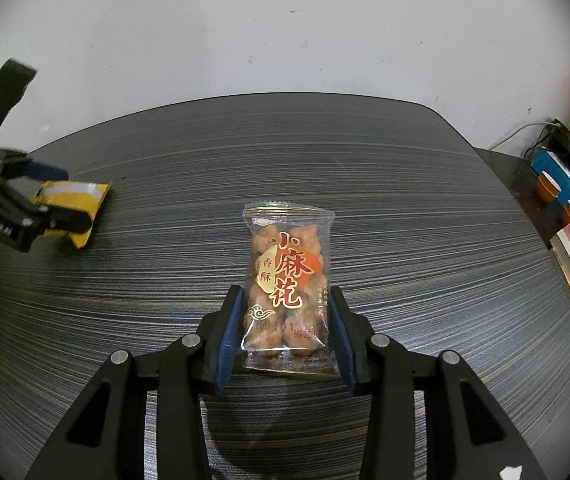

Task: Organize snacks
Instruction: 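Carry the yellow foil bag over the gold tin with the left tool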

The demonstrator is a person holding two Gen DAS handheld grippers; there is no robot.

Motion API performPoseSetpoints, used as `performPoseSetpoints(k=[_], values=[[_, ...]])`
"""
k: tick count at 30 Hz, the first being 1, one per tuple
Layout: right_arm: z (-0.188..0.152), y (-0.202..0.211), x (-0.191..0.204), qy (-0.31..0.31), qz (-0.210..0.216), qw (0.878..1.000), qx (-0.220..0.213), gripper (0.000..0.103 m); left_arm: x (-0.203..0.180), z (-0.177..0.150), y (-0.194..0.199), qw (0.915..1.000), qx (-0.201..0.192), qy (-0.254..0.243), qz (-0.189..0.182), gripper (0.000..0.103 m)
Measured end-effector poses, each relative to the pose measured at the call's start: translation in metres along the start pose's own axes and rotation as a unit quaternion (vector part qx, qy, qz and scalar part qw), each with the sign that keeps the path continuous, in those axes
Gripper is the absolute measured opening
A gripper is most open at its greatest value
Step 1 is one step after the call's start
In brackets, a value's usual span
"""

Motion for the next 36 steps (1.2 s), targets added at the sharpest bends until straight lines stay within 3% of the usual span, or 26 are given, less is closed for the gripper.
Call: performPoseSetpoints(k=[12,19,25,31,36], values=[[0.001,-0.001,0.001,0.001,0.002,1.0,0.0,0.041,-0.017,-0.119,0.02,0.9962,0.024,0.083,0.016,0.099],[0.001,-0.003,0.001,0.001,0.002,1.0,0.0,0.042,-0.041,-0.168,0.035,0.9984,0.032,0.044,0.016,0.099],[0.001,-0.003,0.002,0.001,0.001,1.0,0.0,0.042,-0.055,-0.191,0.064,0.9998,0.012,0.013,0.004,0.099],[0.001,-0.003,0.002,0.001,0.001,1.0,0.0,0.042,-0.063,-0.215,0.079,0.9975,0.023,-0.058,0.032,0.101],[0.001,-0.003,0.003,0.001,0.001,1.0,0.0,0.042,-0.075,-0.214,0.066,0.9985,0.026,-0.039,0.028,0.101]])
Point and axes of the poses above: each gripper's, at about its wrist camera, not at the fingertips, and y roughly against the way its jaws point, x to its left, z to its top, the point moved 3 cm from there along -y, roughly the way its jaws point, and after that the axes turned 10 degrees about x, right-handed, at the moved point
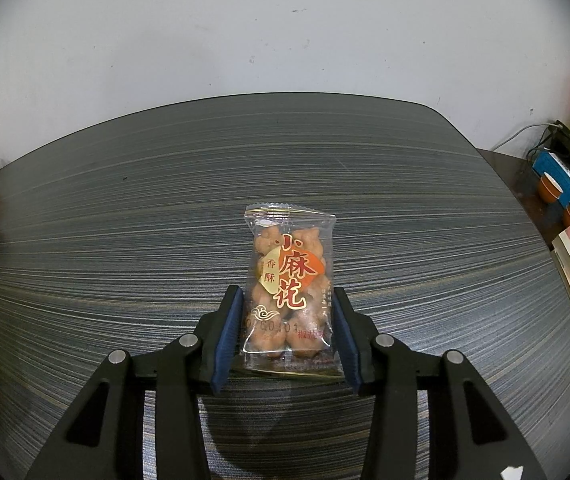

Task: Organize snacks
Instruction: 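Carry the yellow foil bag over the gold tin with the left tool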

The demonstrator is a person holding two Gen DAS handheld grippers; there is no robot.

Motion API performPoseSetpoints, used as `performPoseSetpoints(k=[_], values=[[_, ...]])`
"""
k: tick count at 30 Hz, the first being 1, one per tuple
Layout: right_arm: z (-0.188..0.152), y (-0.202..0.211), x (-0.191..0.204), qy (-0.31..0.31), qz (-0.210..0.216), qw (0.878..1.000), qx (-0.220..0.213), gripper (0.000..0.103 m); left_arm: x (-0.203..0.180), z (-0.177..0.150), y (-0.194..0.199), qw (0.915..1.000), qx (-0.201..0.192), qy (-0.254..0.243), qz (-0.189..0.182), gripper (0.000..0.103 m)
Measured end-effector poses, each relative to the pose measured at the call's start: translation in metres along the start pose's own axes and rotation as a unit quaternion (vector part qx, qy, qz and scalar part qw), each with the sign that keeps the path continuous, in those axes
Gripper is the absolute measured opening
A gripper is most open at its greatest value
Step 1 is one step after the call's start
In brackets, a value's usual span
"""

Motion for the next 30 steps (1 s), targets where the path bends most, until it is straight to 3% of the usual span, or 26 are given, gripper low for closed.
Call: performPoseSetpoints(k=[6,9,11,19,30], values=[[0.0,0.0,0.001,0.0,0.0,1.0,0.0,0.042,0.005,-0.001,-0.008,0.9992,-0.018,0.035,0.001,0.101],[0.0,0.0,0.0,0.0,0.0,1.0,0.0,0.042,0.003,-0.002,-0.012,0.9989,-0.024,0.039,0.007,0.095],[0.0,0.0,0.0,0.0,0.0,1.0,0.0,0.042,0.005,-0.003,-0.01,0.9982,-0.034,0.049,0.0,0.084],[0.0,0.0,0.0,0.0,0.0,1.0,0.0,0.042,0.005,-0.002,-0.004,0.9962,-0.056,0.067,-0.007,0.059],[0.0,0.0,0.001,0.0,0.0,1.0,0.0,0.042,0.011,-0.004,0.013,0.9902,-0.084,0.111,-0.007,0.058]])
Point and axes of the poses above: each gripper's, at about its wrist camera, not at the fingertips, and y roughly against the way its jaws point, x to its left, z to its top, the point moved 3 cm from there along -y, roughly the way its jaws point, and after that the axes turned 10 degrees about x, right-handed, at the moved point
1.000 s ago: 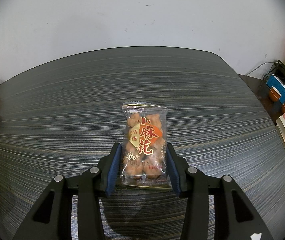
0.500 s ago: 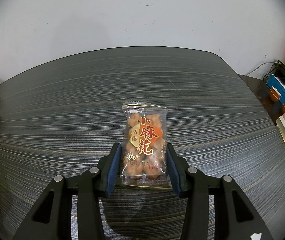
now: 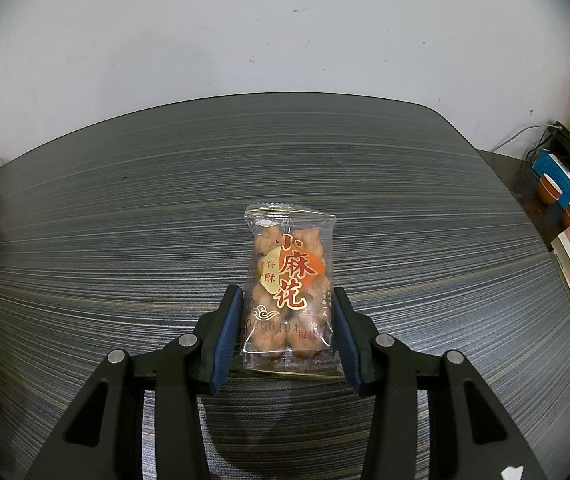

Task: Organize snacks
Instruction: 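Carry the yellow foil bag over the gold tin with the left tool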

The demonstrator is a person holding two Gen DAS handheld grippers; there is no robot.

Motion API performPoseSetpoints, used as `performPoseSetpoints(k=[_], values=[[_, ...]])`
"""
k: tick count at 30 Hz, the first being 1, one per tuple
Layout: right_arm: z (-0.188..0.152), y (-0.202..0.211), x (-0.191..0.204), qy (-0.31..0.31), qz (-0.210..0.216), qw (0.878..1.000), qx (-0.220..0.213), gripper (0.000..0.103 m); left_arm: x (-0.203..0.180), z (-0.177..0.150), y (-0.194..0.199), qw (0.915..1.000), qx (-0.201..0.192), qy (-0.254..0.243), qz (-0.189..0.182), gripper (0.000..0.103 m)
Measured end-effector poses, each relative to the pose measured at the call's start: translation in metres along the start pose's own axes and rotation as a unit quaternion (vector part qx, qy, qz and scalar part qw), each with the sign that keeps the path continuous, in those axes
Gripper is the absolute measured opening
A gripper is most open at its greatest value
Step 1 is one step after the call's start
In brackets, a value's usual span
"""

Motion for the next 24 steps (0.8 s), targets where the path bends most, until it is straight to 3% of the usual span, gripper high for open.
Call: performPoseSetpoints(k=[12,16,24], values=[[0.0,0.0,0.0,0.0,0.0,1.0,0.0,0.042,0.048,0.001,0.075,0.9921,-0.064,0.107,0.016,0.058],[0.0,0.0,0.0,0.0,0.0,1.0,0.0,0.042,0.075,-0.004,0.104,0.9848,-0.086,0.144,0.043,0.058],[0.0,0.001,0.0,0.0,0.0,1.0,0.0,0.042,0.148,-0.017,0.13,0.9663,-0.092,0.217,0.104,0.058]])
Point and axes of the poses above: each gripper's, at about its wrist camera, not at the fingertips, and y roughly against the way its jaws point, x to its left, z to its top, the point moved 3 cm from there along -y, roughly the way its jaws point, and after that the axes turned 10 degrees about x, right-handed, at the moved point
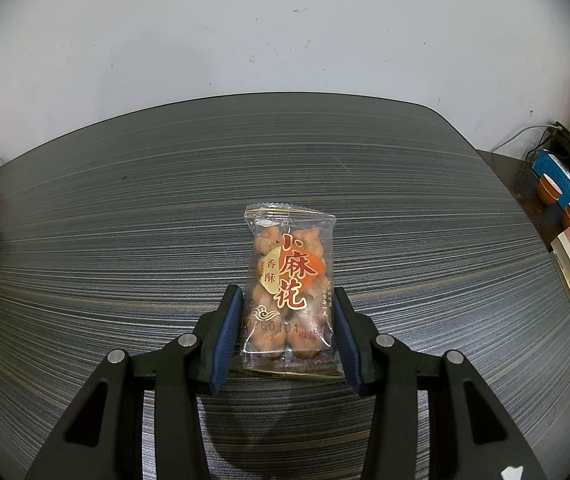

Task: Organize snacks
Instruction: 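Carry the yellow foil bag over the gold tin with the left tool, then lower the yellow foil bag into the tin and open the left tool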

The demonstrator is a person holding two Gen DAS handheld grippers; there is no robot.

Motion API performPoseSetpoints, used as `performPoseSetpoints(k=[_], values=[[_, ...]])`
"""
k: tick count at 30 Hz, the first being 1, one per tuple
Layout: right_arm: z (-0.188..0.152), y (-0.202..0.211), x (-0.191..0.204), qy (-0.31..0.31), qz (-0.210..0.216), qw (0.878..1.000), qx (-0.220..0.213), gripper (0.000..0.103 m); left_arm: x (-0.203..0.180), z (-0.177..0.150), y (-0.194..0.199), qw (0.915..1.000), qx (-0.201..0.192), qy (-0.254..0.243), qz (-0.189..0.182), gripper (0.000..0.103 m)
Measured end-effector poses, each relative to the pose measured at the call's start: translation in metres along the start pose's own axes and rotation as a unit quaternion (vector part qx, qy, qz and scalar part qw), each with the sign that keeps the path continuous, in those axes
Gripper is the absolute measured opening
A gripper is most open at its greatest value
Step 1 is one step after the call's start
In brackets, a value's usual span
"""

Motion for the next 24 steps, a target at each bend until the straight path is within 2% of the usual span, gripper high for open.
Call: performPoseSetpoints(k=[4,10,17,22,24], values=[[0.0,0.0,-0.001,0.0,0.0,1.0,0.0,0.042,0.04,0.006,-0.004,0.9989,0.003,0.031,0.036,0.058],[0.0,0.0,-0.001,0.0,0.0,1.0,0.0,0.042,0.073,0.007,-0.028,0.9964,0.022,0.057,0.059,0.058],[0.0,0.0,-0.001,0.0,0.0,1.0,0.0,0.042,0.088,0.012,-0.06,0.9938,0.047,0.081,0.061,0.058],[0.0,0.0,-0.001,0.0,0.0,1.0,0.0,0.042,0.093,0.009,-0.09,0.9907,0.083,0.079,0.074,0.058],[0.001,0.0,-0.001,0.0,0.0,1.0,0.0,0.042,0.094,0.008,-0.095,0.99,0.085,0.081,0.078,0.058]])
Point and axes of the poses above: each gripper's, at about its wrist camera, not at the fingertips, and y roughly against the way its jaws point, x to its left, z to its top, the point moved 3 cm from there along -y, roughly the way its jaws point, and after that the axes turned 10 degrees about x, right-handed, at the moved point
